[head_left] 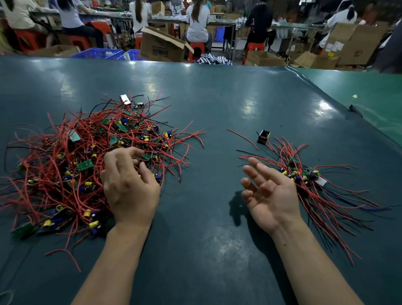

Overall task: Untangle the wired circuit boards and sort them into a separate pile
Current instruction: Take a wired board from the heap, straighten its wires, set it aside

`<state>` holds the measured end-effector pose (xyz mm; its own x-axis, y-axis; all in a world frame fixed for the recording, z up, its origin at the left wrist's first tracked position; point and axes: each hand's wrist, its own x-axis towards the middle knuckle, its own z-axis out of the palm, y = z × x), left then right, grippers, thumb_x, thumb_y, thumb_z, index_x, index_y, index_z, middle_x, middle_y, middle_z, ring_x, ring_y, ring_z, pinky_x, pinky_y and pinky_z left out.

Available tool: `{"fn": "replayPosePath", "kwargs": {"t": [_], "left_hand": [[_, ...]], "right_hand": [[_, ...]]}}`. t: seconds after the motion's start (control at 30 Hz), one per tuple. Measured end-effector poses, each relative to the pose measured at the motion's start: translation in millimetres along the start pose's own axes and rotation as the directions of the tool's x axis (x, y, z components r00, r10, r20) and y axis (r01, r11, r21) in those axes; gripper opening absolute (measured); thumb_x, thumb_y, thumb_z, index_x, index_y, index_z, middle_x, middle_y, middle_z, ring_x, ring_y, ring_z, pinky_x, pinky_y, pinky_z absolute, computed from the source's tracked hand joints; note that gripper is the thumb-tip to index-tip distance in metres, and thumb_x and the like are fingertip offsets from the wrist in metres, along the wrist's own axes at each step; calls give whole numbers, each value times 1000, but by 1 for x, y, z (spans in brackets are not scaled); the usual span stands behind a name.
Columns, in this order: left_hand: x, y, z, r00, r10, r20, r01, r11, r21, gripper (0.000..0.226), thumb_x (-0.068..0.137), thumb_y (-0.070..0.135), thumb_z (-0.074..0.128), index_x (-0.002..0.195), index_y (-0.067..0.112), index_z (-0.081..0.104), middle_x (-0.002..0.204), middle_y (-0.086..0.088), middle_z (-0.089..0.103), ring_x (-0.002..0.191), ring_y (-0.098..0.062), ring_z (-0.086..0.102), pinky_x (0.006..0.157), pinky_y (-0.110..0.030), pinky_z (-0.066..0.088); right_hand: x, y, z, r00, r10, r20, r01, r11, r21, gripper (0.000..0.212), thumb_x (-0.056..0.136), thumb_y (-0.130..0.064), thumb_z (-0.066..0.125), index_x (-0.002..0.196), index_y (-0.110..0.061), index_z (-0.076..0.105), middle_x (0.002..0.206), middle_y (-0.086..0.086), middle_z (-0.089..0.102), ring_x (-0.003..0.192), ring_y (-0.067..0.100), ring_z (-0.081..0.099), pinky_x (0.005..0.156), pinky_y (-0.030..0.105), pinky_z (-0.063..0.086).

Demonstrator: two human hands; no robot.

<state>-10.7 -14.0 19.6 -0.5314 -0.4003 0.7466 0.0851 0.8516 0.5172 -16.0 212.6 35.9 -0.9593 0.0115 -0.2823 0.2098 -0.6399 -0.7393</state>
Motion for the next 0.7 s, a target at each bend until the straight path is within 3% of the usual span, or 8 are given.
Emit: {"fn": "replayPosePath", "kwargs": {"t": [0.1,0.17,0.27,0.4,0.47,0.53,0.6,0.7], "left_hand": [[-1,1,1,972,-38,230,22,997,74,32,71,-6,67,99,8,63,118,-19,48,90,-33,58,81,-52,51],[-5,-4,4,916,-82,392,-29,963,268,32,78,6,65,109,11,65,130,-14,46,103,-31,57,93,-46,39],[-10,-11,9,869,-125,478,-108,896,430,31,90,26,54,117,17,66,139,-5,46,119,-24,49,96,-38,27],[-6,-9,5,905,-117,408,-19,949,315,23,87,23,67,107,14,72,130,-9,52,116,-31,48,96,-44,32],[-5,-6,3,963,-48,265,-8,978,206,21,84,21,71,102,10,73,128,-14,54,114,-37,47,95,-47,35],[-3,-1,-2,997,62,55,-69,988,138,17,84,22,71,97,11,73,126,-16,56,107,-39,50,92,-45,36],[-4,6,-4,979,191,-77,-185,980,71,15,86,23,68,97,14,72,120,-15,60,100,-36,55,89,-42,36],[-11,20,-2,914,404,-38,-405,908,-110,18,90,20,63,103,9,71,106,-8,68,96,-32,61,83,-45,40]], "right_hand": [[0,2,2,999,24,38,-23,999,-31,19,87,-18,56,99,-14,69,77,1,71,56,13,59,42,20,41],[0,2,1,999,27,41,-25,999,-33,18,89,-18,55,99,-15,69,77,1,71,56,13,59,42,20,41],[1,1,-1,998,28,53,-26,999,-33,20,83,-18,58,99,-14,69,78,1,71,56,14,58,42,20,40],[2,2,-1,994,48,101,-42,997,-65,27,74,-21,61,99,-14,69,79,1,70,58,14,59,43,20,41],[2,2,-1,993,51,106,-44,996,-76,26,75,-20,60,99,-14,69,79,1,70,59,14,59,44,20,41],[2,2,-1,992,59,111,-49,994,-93,24,76,-21,60,98,-14,69,79,1,70,58,14,58,43,20,40],[1,3,2,986,90,138,-65,981,-180,24,78,-24,60,99,-14,69,81,1,70,57,13,59,43,18,39],[-3,10,9,952,190,240,-92,926,-367,35,77,-35,61,103,-13,70,88,2,71,58,12,62,41,17,37]]}}
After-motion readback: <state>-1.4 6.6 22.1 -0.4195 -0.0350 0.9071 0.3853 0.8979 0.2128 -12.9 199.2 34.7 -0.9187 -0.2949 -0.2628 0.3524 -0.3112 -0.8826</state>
